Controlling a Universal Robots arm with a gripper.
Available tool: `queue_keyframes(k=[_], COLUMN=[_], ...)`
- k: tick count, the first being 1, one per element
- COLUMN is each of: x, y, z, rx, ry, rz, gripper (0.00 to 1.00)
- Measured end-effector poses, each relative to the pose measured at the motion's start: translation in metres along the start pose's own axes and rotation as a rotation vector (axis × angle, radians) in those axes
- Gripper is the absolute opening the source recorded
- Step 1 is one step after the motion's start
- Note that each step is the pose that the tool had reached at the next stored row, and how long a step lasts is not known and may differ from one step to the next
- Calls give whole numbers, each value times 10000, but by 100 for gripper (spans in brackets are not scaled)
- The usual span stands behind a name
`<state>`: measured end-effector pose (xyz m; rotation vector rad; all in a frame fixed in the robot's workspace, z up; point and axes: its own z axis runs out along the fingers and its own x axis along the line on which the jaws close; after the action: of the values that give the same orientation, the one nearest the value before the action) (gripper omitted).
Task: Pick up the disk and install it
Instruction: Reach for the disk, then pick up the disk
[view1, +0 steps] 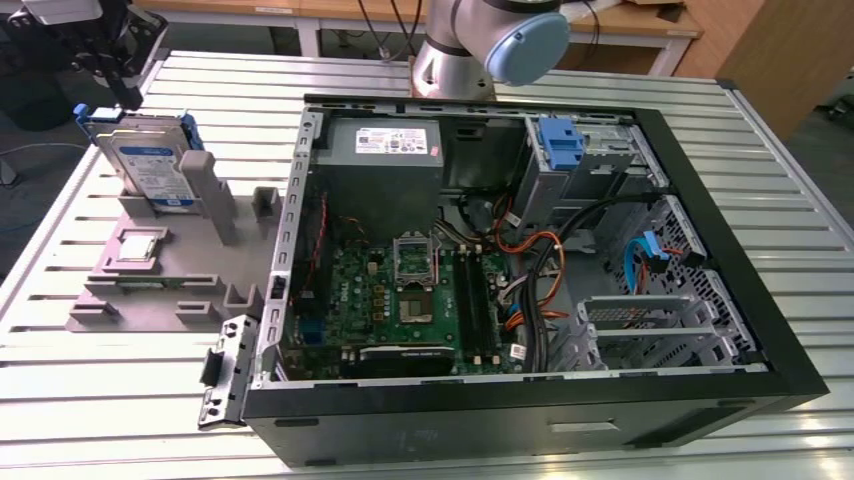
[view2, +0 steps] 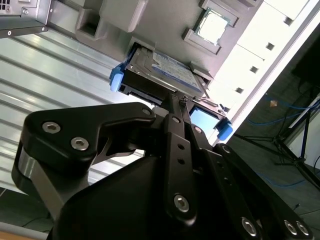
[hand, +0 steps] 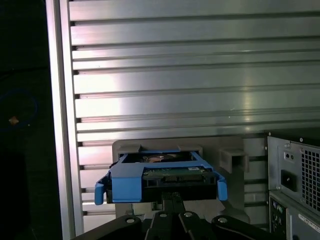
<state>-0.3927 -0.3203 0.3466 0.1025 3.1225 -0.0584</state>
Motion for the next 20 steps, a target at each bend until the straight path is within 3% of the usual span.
queue_keyframes(k=[14, 20], x=[2, 2], y=[0, 0], z=[0, 2], rx=[13, 3], ry=[-3, -24], rz=[-26, -553], gripper=[11, 11])
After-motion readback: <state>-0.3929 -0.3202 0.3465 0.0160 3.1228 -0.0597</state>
